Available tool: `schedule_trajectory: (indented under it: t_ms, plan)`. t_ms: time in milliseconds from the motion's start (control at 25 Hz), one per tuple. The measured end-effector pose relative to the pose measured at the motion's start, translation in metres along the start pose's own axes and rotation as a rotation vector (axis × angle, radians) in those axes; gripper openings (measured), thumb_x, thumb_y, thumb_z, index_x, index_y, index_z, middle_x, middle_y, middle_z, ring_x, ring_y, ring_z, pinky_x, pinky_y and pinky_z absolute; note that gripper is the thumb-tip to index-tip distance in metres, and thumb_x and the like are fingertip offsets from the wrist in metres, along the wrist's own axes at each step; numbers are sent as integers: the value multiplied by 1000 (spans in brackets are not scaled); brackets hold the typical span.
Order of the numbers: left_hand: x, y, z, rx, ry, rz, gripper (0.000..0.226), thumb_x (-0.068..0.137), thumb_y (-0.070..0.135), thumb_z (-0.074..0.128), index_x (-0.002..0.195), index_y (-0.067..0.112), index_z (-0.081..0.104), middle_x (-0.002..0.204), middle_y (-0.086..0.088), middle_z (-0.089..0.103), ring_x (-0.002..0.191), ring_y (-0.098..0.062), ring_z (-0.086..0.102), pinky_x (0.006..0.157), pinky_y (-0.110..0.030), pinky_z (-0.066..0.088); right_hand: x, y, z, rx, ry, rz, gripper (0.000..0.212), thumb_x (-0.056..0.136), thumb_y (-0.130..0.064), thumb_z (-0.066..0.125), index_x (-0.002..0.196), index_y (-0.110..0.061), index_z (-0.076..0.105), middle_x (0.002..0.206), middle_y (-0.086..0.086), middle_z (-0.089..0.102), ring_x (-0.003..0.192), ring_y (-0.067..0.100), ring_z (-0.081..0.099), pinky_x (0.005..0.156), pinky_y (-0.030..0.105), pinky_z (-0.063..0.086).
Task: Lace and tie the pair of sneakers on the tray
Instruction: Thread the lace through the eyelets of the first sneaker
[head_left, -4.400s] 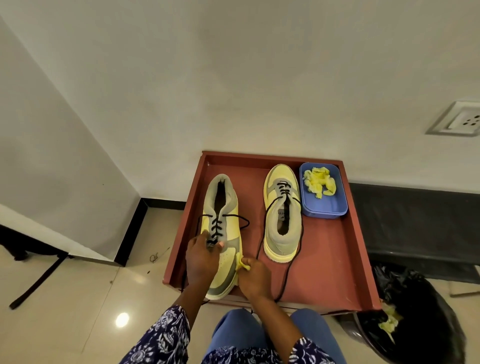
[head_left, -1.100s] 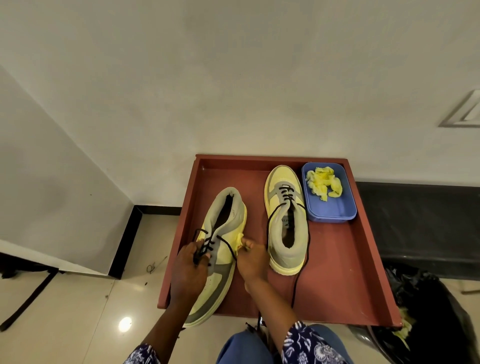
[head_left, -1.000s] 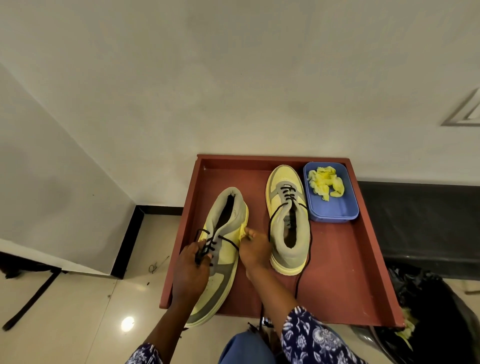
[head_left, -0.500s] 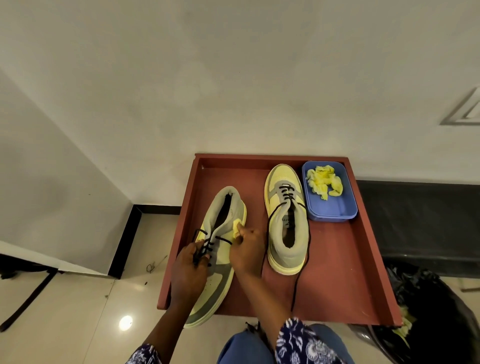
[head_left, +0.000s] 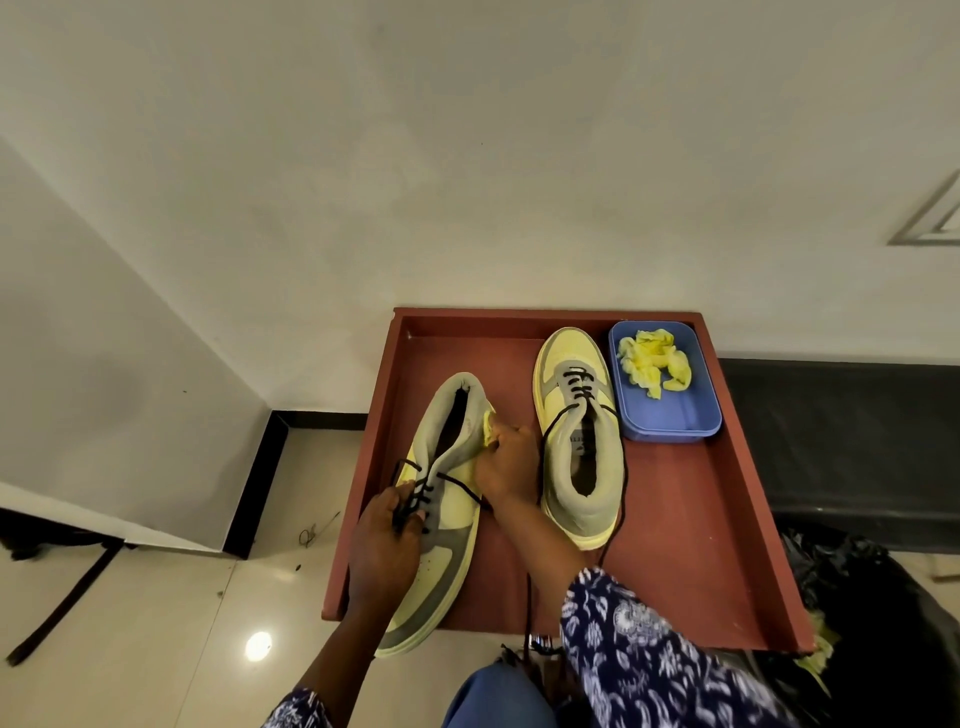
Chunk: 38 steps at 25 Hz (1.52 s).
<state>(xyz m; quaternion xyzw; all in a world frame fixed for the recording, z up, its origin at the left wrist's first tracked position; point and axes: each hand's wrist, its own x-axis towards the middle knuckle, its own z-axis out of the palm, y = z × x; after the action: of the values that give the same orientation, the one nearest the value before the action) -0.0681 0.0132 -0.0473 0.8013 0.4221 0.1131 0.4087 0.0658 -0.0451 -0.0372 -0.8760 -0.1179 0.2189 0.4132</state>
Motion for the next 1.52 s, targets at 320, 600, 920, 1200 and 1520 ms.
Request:
schedule_trajectory:
  t_ms: [320, 600, 920, 1200, 1520]
  plan:
    - [3, -4, 0, -33, -30, -21, 19, 91, 12, 54, 109, 17, 59, 92, 3, 59, 83, -11, 55, 66, -20, 42, 3, 3, 1, -53, -40, -32, 47, 88, 1, 40, 133, -12, 48, 122, 18, 48, 113, 33, 50, 95, 26, 35]
    - [4, 0, -4, -55, -60, -62, 11, 90, 14, 55, 99, 21, 56, 89, 2, 60, 84, -17, 61, 74, -31, 53, -37, 28, 21, 41, 7, -77, 50, 89, 8, 41, 136, -8, 44, 117, 15, 49, 109, 25, 50, 86, 7, 23]
    - [6, 43, 1, -45, 173, -24, 54, 83, 29, 66, 127, 11, 38, 128, -9, 41, 113, -22, 47, 87, -28, 43, -49, 28, 13, 113, -7, -34, 45, 93, 1, 41, 136, -13, 45, 117, 13, 47, 107, 25, 52, 104, 28, 38]
    - [38, 46, 17, 100, -43, 39, 40, 82, 22, 67, 119, 13, 57, 116, -12, 54, 107, -27, 55, 84, -28, 42, -54, 23, -3, 114, 79, -73, 48, 92, 3, 41, 138, -12, 42, 113, 14, 49, 103, 24, 52, 87, 11, 31]
    - [32, 53, 3, -59, -129, -17, 13, 82, 19, 67, 79, 8, 62, 74, -4, 60, 68, -16, 53, 56, -24, 39, -48, 22, -25, 197, 199, -114, 40, 89, 1, 48, 125, -12, 57, 116, 13, 57, 109, 22, 56, 87, 9, 32]
